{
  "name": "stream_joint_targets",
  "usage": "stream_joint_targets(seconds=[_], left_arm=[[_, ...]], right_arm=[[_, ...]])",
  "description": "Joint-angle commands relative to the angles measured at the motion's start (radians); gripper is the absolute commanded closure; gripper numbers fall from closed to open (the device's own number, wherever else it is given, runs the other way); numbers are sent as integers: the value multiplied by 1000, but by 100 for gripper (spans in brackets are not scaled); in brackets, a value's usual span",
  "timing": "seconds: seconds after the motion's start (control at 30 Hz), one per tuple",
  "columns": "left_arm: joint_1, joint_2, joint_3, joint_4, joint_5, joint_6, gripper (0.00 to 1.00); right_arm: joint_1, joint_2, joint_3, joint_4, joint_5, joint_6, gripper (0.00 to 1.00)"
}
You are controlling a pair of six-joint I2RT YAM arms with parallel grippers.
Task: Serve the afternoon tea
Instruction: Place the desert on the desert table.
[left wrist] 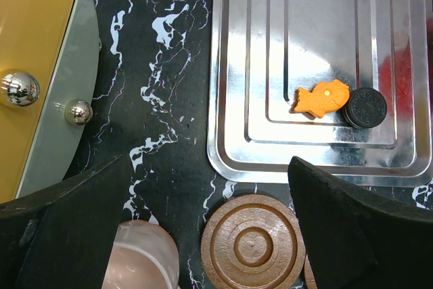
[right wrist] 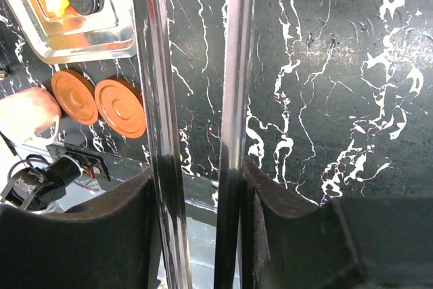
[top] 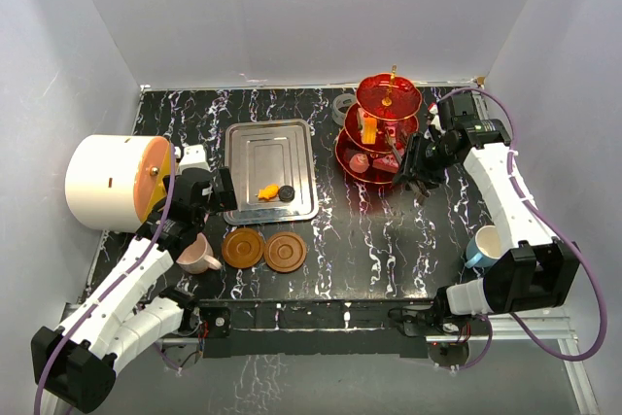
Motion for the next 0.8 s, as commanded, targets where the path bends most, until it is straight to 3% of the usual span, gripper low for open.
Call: stream_joint_targets(seconds=[0.0,0.33,0.77], left_arm=[[0,1,15,-9,-16,5,1],[0,-1,18,-10,-11,3,1],[0,-11,25,-21,-47,-1,1]], right_arm=[[-7,-9,28,59,-9,-5,62],[-6,-84,57,-4,-47,-5,62],[-6,-217,-55,-9,-286,-87,63]])
